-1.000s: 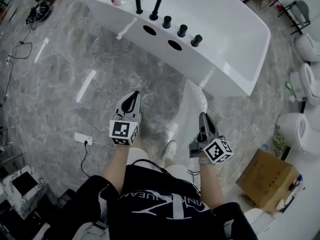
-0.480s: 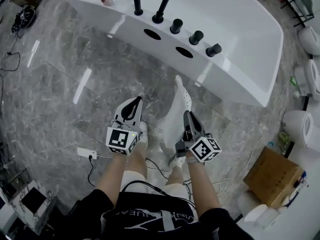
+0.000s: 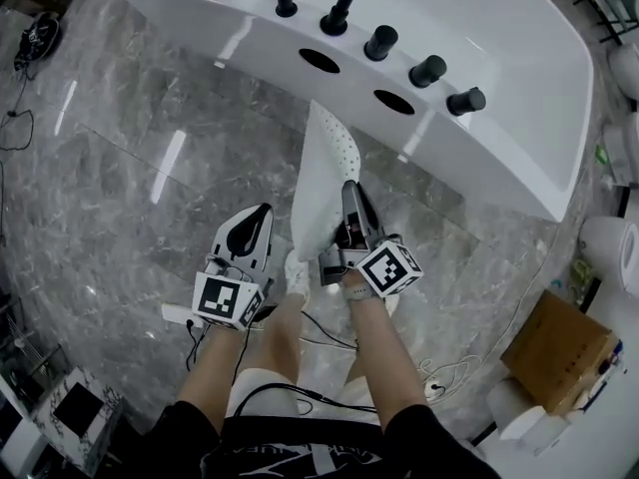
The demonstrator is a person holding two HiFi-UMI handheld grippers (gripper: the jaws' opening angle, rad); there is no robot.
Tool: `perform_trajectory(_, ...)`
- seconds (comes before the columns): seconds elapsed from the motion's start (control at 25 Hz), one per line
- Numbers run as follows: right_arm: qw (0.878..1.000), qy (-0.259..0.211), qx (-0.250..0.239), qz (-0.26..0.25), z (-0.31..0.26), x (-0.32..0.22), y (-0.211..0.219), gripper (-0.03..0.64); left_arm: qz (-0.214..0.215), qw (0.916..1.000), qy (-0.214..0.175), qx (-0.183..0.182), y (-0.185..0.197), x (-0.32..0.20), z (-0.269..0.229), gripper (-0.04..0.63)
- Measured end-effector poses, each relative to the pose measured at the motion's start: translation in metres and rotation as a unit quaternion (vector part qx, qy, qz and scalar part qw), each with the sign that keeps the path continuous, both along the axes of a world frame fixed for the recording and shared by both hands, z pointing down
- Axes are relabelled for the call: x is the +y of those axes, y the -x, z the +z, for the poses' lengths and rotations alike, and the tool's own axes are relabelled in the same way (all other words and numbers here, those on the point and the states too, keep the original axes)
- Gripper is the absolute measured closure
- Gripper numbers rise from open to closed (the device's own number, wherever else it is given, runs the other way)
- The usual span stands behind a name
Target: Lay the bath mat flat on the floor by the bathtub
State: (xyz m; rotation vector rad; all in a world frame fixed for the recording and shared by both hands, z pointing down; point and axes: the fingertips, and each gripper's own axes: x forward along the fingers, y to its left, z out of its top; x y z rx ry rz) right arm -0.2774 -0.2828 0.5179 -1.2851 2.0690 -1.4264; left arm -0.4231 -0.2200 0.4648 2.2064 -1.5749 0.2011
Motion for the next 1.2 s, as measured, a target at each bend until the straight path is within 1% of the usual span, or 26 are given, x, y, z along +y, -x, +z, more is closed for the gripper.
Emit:
perform_trajectory(0.08,0.999,0.016,-0.008,0.034,0.03,-0.008,-0.011,0.578,-0.007,1.0,0.0,0.007,-0.001,-0.003,0.013,0.574)
perform_trajectory(0.16,0.998,0.031,0.011,0.049,0.07,-0.011,-0.026,0.578,-0.008,0.9999,0.0,0.011,-0.009,-0.004,0.026,0.574)
perform_trajectory(0.32,0.994,0.04,0.096,0.015,0.15,-0.012,-0.061,0.578,0.003,0.9999,-0.002,0.013,-0.036,-0.008,0.051,0.574)
perform_trajectory(0.44,0.989,0.055,0.137,0.016,0.194,-0.011,-0.102,0.578,0.017,0.9998,-0.001,0.004,-0.057,-0.006,0.069,0.574)
perform_trajectory(0.52,0.986,0.062,0.156,0.024,0.215,-0.007,-0.131,0.579,0.02,0.9998,0.001,-0.001,-0.069,-0.004,0.079,0.574)
perform_trajectory(0.68,0.98,0.076,0.174,0.051,0.241,0.002,-0.194,0.578,0.024,0.9997,0.009,-0.003,-0.097,-0.002,0.093,0.574)
perform_trajectory(0.92,0.973,0.098,0.194,0.082,0.264,0.018,-0.271,0.578,0.048,0.9988,0.01,-0.002,-0.152,-0.011,0.105,0.574)
perform_trajectory(1.12,0.966,0.107,0.222,0.077,0.273,0.034,-0.315,0.578,0.059,0.9982,0.003,0.002,-0.193,-0.023,0.106,0.574)
perform_trajectory(1.2,0.962,0.113,0.235,0.076,0.277,0.039,-0.331,0.578,0.057,0.9984,0.002,-0.004,-0.203,-0.026,0.108,0.574)
